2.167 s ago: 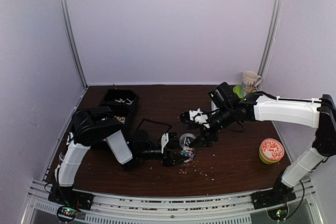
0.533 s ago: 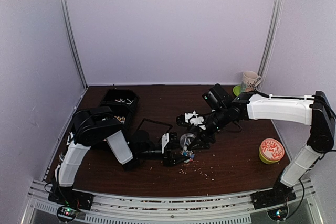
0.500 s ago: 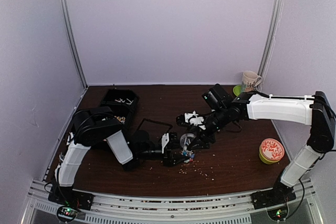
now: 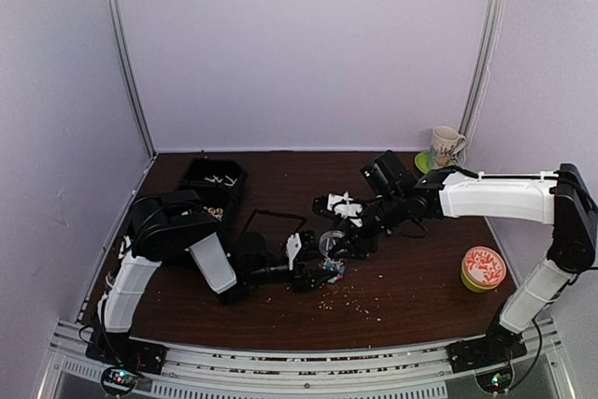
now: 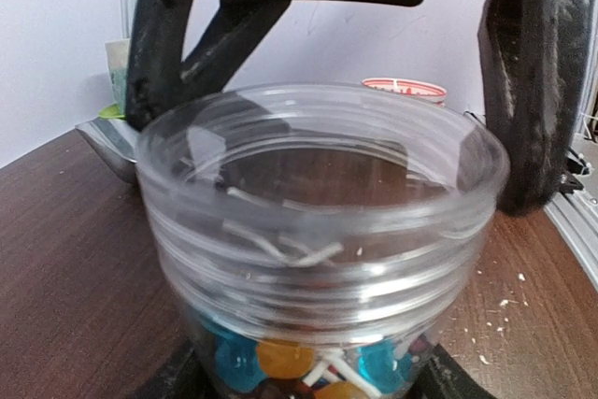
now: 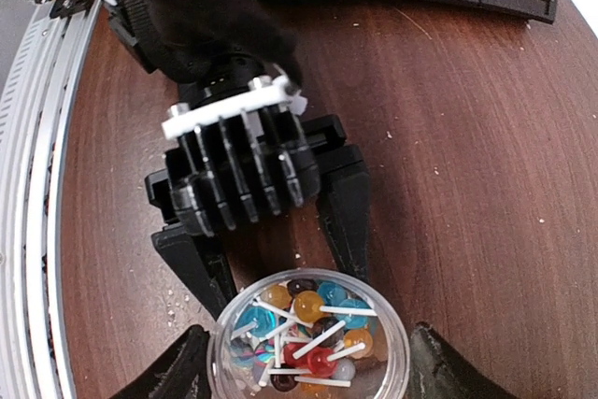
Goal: Pack the candies
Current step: Screw the bottle lid onto the packing bottle.
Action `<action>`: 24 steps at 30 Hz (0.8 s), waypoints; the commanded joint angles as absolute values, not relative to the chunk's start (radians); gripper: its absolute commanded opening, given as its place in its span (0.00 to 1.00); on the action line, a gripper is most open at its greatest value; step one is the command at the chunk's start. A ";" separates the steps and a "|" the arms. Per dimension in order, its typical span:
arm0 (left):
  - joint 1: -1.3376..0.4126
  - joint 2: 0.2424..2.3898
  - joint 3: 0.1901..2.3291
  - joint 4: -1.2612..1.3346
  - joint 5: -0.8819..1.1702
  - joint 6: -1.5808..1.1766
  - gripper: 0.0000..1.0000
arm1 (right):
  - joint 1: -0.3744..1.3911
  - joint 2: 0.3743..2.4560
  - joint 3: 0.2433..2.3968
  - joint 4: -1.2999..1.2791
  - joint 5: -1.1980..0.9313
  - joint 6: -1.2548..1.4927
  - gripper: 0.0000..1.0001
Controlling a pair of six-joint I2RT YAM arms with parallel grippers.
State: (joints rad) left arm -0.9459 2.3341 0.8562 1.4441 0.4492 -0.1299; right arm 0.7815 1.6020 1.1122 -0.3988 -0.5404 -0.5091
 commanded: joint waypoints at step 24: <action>-0.945 2.350 0.831 1.426 0.288 -0.100 0.46 | 0.847 1.564 1.123 -0.354 -0.395 -0.280 0.96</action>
State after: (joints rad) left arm -0.9546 2.3341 0.8543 1.4494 0.2752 -0.1280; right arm 0.8421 1.6123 1.1156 -0.3122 -0.3134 -0.2276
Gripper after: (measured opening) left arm 0.630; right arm 0.780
